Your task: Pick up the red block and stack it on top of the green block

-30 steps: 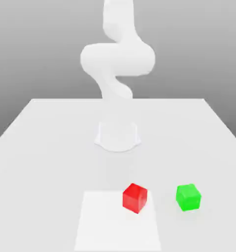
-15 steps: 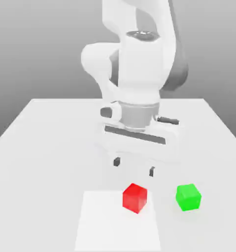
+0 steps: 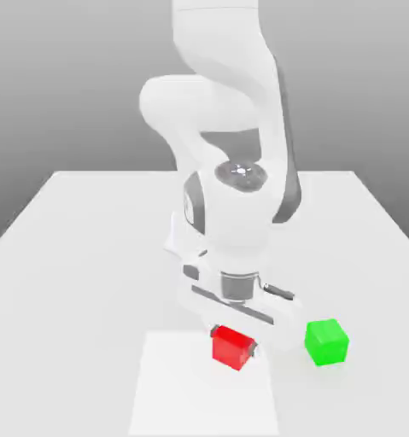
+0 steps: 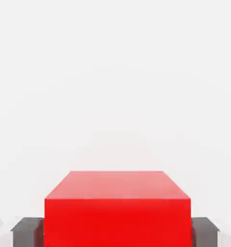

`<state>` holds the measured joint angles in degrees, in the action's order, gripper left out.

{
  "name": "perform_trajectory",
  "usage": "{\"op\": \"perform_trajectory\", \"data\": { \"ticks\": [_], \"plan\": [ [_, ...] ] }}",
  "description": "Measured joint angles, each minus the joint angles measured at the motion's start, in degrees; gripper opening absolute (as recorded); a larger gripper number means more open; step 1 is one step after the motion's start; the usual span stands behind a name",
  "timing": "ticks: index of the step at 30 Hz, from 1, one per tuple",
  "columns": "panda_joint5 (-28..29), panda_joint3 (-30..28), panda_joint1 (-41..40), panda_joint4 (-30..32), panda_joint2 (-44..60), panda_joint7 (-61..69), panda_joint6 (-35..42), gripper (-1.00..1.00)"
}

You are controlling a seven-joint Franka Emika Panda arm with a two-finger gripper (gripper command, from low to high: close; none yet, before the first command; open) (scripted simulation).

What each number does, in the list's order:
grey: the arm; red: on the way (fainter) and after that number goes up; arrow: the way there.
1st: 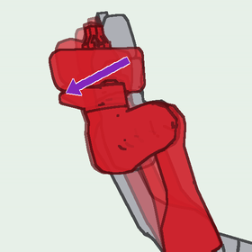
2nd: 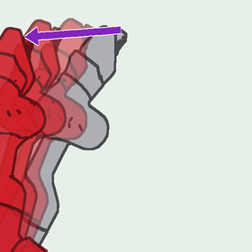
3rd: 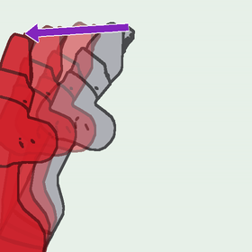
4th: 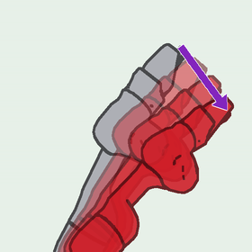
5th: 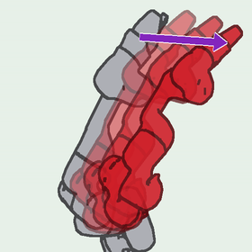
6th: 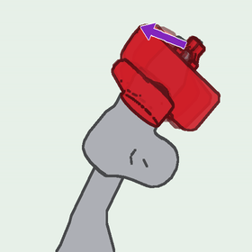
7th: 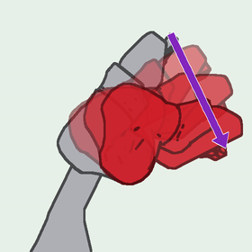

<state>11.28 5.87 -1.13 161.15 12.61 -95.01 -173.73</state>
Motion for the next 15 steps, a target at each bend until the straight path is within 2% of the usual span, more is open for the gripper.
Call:
{"op": "perform_trajectory", "data": {
  "ticks": [3,9,15],
  "plan": [
    [-0.09,0.05,-0.03,0.00,-0.12,0.06,0.08,-1.00],
    [-7.92,4.61,-2.56,1.04,-8.14,5.62,6.70,-1.00],
    [-12.95,5.99,-0.27,1.82,-15.36,6.29,13.22,-1.00]
  ]
}}
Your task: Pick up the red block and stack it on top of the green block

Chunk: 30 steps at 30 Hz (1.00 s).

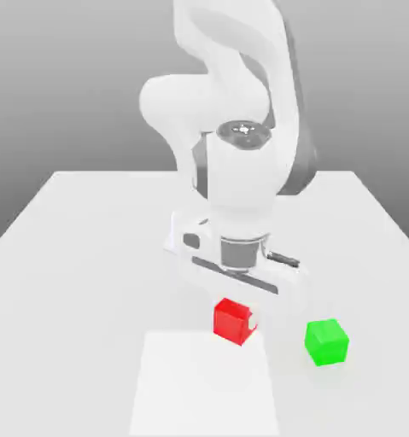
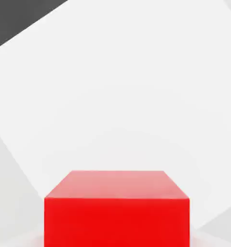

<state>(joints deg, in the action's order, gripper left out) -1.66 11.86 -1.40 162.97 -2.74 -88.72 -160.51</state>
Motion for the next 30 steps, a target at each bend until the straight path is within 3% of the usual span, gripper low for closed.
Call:
{"op": "perform_trajectory", "data": {
  "ticks": [12,30],
  "plan": [
    [-3.10,10.99,9.45,-5.21,-2.97,-31.87,7.73,-1.00],
    [4.85,11.43,8.72,-5.98,3.32,-38.84,0.82,-1.00]
  ]
}}
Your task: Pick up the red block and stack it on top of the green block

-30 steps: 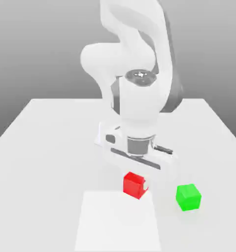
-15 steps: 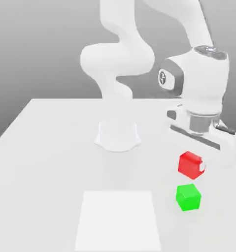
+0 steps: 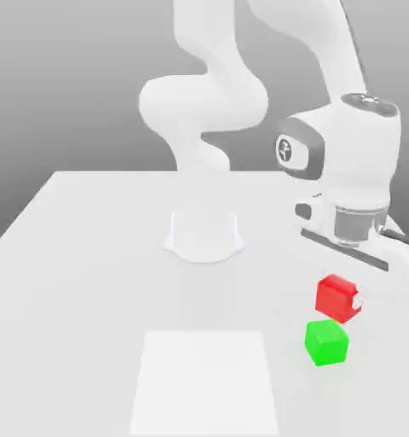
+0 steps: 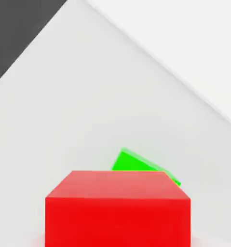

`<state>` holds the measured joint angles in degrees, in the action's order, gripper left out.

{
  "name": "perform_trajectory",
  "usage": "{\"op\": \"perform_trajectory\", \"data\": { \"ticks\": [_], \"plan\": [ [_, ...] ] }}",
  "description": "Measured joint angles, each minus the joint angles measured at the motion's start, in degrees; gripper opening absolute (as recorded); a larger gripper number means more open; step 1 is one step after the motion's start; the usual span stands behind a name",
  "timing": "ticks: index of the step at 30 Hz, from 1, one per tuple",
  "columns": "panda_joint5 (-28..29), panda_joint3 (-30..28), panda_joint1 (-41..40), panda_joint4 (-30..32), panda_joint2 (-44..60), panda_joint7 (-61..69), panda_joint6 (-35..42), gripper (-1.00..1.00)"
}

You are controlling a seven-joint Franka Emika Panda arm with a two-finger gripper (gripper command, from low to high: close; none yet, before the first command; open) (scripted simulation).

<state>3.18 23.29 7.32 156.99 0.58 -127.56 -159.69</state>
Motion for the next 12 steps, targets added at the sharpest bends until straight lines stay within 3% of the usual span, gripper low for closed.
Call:
{"op": "perform_trajectory", "data": {
  "ticks": [10,11,12],
  "plan": [
    [7.23,-2.78,0.66,-0.13,6.87,-5.26,-4.45,-1.00],
    [7.60,-3.23,0.97,-0.13,7.53,-5.52,-4.88,1.00],
    [7.60,-3.23,0.97,-0.13,7.53,-5.52,-4.88,1.00]
  ]
}}
